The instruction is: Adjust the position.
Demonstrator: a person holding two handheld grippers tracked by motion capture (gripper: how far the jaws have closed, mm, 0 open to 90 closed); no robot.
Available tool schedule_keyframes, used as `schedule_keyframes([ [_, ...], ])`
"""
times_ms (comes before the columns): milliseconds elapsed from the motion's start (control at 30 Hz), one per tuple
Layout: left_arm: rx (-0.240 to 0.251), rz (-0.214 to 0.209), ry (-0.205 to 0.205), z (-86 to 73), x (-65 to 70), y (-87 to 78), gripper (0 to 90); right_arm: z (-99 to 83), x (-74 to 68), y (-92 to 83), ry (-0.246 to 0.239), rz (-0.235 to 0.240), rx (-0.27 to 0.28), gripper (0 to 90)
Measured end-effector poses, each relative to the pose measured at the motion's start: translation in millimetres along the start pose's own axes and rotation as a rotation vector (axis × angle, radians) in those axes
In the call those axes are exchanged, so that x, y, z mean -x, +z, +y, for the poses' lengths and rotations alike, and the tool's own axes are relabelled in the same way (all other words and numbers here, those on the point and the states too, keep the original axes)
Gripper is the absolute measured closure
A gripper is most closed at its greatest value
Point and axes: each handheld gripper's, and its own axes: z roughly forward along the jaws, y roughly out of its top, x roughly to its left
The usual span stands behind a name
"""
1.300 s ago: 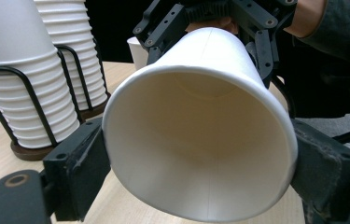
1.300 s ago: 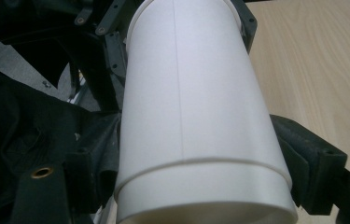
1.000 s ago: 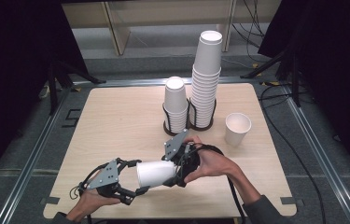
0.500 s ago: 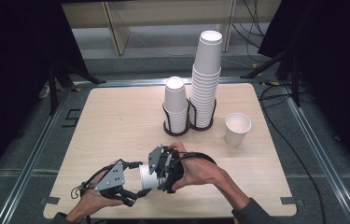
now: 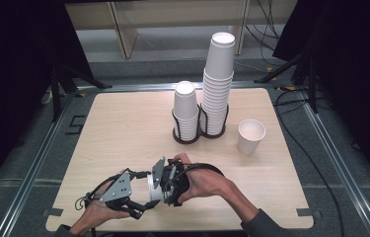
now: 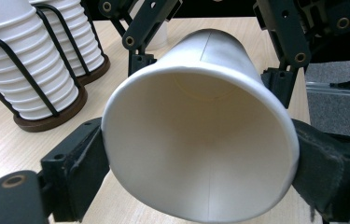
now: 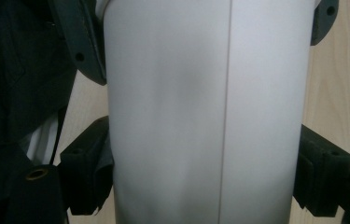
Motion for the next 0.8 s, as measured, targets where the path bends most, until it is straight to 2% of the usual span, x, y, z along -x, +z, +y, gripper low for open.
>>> schedule_keyframes([
  [67,0.032,-0.006,-0.031,-1.1,-1.8,-0.7,10.6,-1.5,-0.7,-1.9,0.027,0.010,0.006,20.8],
  [100,0.050,-0.010,-0.049,-1.3,-1.6,-0.3,9.5,-2.8,0.1,-2.4,0.022,0.006,0.016,20.6],
  [167,0.079,0.004,-0.060,-1.6,-3.2,-1.9,9.2,-5.3,-0.1,-3.7,0.038,-0.001,0.018,20.6],
  [200,0.085,0.001,-0.056,-1.8,-5.0,-4.0,10.7,-6.9,1.5,-4.1,0.017,-0.023,0.017,20.5],
  [233,0.112,0.002,-0.074,-1.9,-6.4,-6.6,14.3,-8.9,1.5,-4.7,0.023,-0.032,0.003,20.5],
  [267,0.112,0.020,-0.074,-1.8,-7.4,-8.7,14.4,-14.1,2.6,-4.8,0.046,-0.038,0.006,20.5],
  [300,0.135,0.032,-0.088,-2.1,-8.6,-9.8,12.2,-18.1,4.2,-5.5,0.054,-0.038,0.013,20.5],
  [333,0.155,0.041,-0.103,-2.2,-9.6,-10.9,13.1,-23.6,5.4,-7.0,0.082,-0.045,0.023,20.4],
  [367,0.164,0.050,-0.109,-2.5,-11.3,-12.8,14.9,-29.5,5.7,-7.9,0.130,-0.043,0.035,20.4],
  [433,0.198,0.056,-0.128,-2.9,-12.6,-12.9,14.4,-41.8,8.5,-11.4,0.193,-0.048,0.089,20.2],
  [467,0.191,0.065,-0.136,-2.5,-13.4,-14.4,14.5,-47.5,9.6,-14.3,0.232,-0.049,0.121,20.1],
  [500,0.208,0.069,-0.160,-2.6,-13.1,-13.7,14.5,-54.4,9.3,-18.2,0.295,-0.043,0.180,20.1],
  [533,0.207,0.073,-0.169,-2.7,-14.0,-14.0,14.5,-59.2,10.7,-20.2,0.313,-0.043,0.228,20.0],
  [600,0.245,0.075,-0.201,-3.5,-14.7,-11.6,14.5,-66.6,12.1,-22.9,0.333,-0.041,0.318,19.9],
  [633,0.248,0.075,-0.215,-3.7,-15.4,-11.9,14.5,-68.6,11.4,-24.1,0.355,-0.042,0.347,19.9],
  [733,0.257,0.086,-0.255,-3.9,-16.7,-14.1,14.4,-73.6,11.4,-25.6,0.360,-0.049,0.452,19.8],
  [767,0.268,0.083,-0.265,-4.3,-17.6,-14.3,14.3,-74.4,9.2,-26.4,0.383,-0.049,0.476,19.8],
  [800,0.275,0.083,-0.284,-4.4,-17.9,-14.2,14.3,-75.1,9.8,-25.9,0.369,-0.048,0.512,19.8],
])
